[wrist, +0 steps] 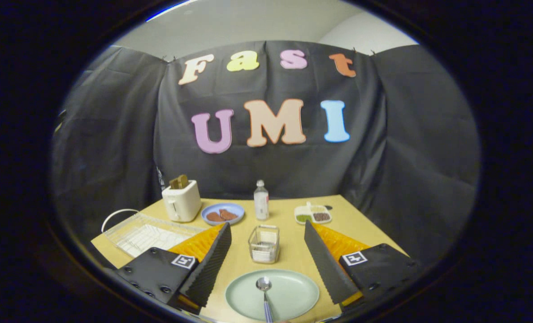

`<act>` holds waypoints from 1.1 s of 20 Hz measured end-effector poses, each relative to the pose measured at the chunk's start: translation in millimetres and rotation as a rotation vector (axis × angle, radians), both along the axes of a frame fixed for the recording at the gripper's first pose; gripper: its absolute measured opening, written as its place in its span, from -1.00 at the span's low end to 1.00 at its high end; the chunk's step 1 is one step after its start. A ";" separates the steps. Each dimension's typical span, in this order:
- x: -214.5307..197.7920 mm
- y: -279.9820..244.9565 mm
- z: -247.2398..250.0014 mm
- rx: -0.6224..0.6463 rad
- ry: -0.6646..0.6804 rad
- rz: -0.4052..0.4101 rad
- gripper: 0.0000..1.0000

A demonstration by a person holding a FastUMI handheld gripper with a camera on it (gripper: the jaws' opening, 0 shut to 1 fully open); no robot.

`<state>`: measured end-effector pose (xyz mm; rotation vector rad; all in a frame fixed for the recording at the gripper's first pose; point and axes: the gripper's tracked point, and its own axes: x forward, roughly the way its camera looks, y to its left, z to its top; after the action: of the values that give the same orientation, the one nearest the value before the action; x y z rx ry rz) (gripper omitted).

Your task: Take the plate from the dish rack, then take the spoon from the basket and place it into the plate.

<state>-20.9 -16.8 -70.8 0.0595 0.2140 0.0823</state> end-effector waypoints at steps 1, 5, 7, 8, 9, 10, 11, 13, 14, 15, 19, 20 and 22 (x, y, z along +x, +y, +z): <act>3.5 -2.0 15.1 -0.004 -0.027 -0.004 1.00; 14.1 -8.6 51.7 -0.005 -0.099 -0.022 1.00; 16.9 -14.7 57.3 -0.017 -0.112 -0.036 1.00; 18.0 -15.8 59.4 -0.014 -0.116 -0.041 1.00; 19.1 -15.7 60.7 -0.004 -0.118 -0.043 1.00; 20.3 -14.8 61.3 0.006 -0.117 -0.044 1.00; 20.9 -15.3 60.7 0.012 -0.115 -0.047 1.00; 22.3 -16.3 58.7 0.018 -0.109 -0.048 1.00; 21.6 -16.6 58.0 0.019 -0.108 -0.049 1.00; 21.5 -17.6 57.9 0.022 -0.107 -0.049 1.00; 19.2 -20.2 60.7 0.019 -0.116 -0.048 1.00; 18.3 -21.7 61.9 0.019 -0.119 -0.052 1.00; 17.5 -24.1 63.9 0.024 -0.122 -0.055 1.00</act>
<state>-3.4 -40.9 -6.8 0.0838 0.0892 0.0336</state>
